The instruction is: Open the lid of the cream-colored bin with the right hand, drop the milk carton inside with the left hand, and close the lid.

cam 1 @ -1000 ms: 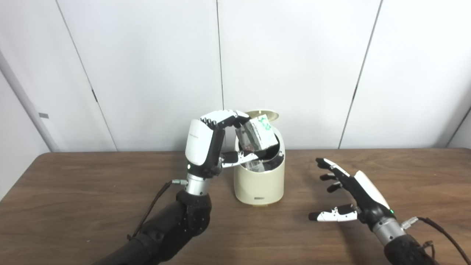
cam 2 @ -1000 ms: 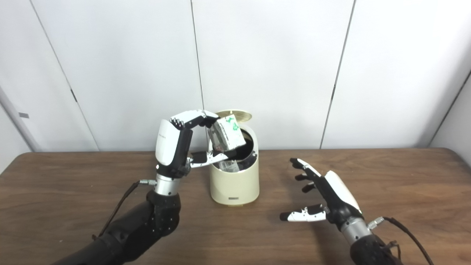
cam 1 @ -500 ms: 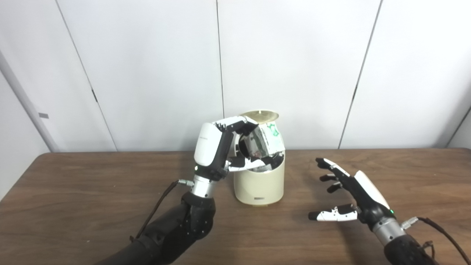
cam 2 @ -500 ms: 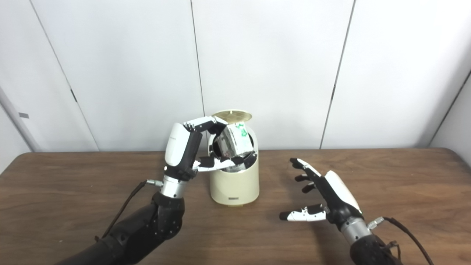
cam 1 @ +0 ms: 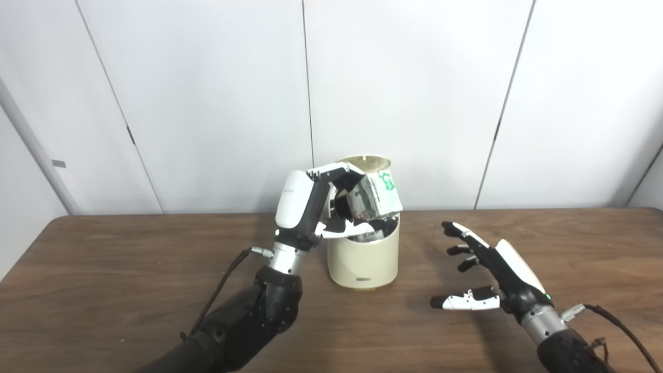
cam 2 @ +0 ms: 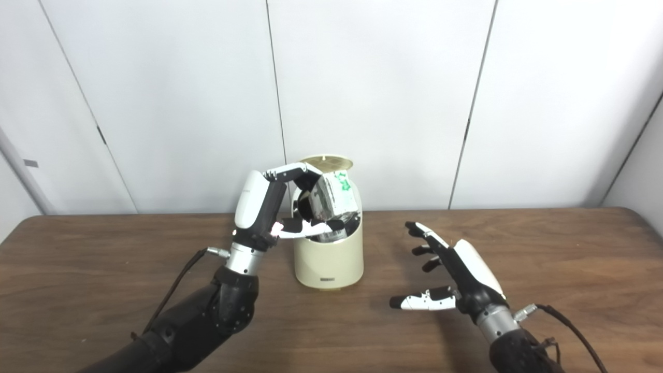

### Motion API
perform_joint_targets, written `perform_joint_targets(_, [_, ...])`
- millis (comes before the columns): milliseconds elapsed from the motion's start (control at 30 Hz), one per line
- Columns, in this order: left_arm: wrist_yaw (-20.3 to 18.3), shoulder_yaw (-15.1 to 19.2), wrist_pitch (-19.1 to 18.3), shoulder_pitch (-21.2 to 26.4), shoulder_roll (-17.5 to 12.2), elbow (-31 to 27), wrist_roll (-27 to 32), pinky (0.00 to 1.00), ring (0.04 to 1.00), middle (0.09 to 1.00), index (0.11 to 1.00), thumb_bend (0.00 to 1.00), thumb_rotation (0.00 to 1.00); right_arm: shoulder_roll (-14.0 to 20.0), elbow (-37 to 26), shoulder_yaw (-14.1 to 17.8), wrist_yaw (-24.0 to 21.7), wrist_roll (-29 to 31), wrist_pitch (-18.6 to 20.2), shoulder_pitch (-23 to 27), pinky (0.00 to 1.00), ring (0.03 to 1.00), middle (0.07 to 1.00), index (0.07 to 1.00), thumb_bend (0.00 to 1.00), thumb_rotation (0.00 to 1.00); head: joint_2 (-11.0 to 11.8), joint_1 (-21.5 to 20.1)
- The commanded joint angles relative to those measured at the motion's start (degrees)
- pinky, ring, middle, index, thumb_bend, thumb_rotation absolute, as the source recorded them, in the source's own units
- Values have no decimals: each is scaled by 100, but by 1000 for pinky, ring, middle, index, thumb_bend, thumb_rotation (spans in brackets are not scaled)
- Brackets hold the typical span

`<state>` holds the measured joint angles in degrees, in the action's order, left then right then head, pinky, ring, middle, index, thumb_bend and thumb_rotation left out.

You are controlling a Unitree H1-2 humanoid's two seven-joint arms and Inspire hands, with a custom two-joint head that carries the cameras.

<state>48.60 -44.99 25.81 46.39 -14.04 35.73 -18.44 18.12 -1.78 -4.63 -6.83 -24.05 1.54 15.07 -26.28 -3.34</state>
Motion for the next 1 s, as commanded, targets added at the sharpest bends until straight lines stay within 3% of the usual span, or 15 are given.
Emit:
perform_joint_targets(0, [-11, 87, 111, 158, 13, 71, -233, 497, 471, 505, 483, 505, 0, 31, -201, 80, 125, 24, -66, 165, 608, 771, 886, 914, 771, 277, -12, -7])
perform_joint_targets(33, [9, 106, 111, 161, 17, 135, -349, 555, 574, 591, 490, 512, 29, 29, -195, 89, 125, 41, -76, 161, 618, 778, 888, 914, 772, 270, -14, -1])
perform_joint_targets(100, [26, 165, 111, 158, 29, 231, -534, 649, 706, 705, 660, 758, 48, 27, -177, 103, 134, 66, -107, 157, 621, 782, 892, 913, 771, 259, -7, 5])
perform_joint_targets(200, [64, 313, 111, 136, 56, 311, -767, 703, 792, 796, 755, 815, 75, 41, -114, 110, 162, 85, -214, 159, 564, 755, 887, 909, 772, 245, -22, 13])
perform_joint_targets(300, [106, 448, 111, 110, 88, 351, -946, 719, 823, 833, 786, 816, 55, 35, -137, 114, 145, 88, -173, 157, 529, 744, 888, 910, 766, 235, -18, 16])
perform_joint_targets(433, [149, 589, 110, 83, 126, 388, -1134, 720, 839, 851, 802, 806, 4, 43, -185, 96, 112, 62, -106, 162, 554, 741, 890, 913, 762, 233, -19, 35])
perform_joint_targets(633, [150, 704, 111, 54, 143, 387, -1251, 731, 851, 859, 803, 785, 0, 66, -152, 86, 104, 70, -153, 167, 509, 748, 885, 909, 764, 242, -37, 48])
perform_joint_targets(833, [175, 747, 111, 54, 146, 381, -1332, 732, 844, 855, 797, 781, 0, 76, -180, 86, 48, 110, -93, 156, 556, 754, 896, 914, 753, 230, -36, 68])
perform_joint_targets(967, [157, 760, 111, 47, 142, 356, -1332, 720, 834, 849, 792, 775, 0, 100, -99, 83, 95, 82, -181, 160, 537, 753, 888, 912, 753, 232, -40, 80])
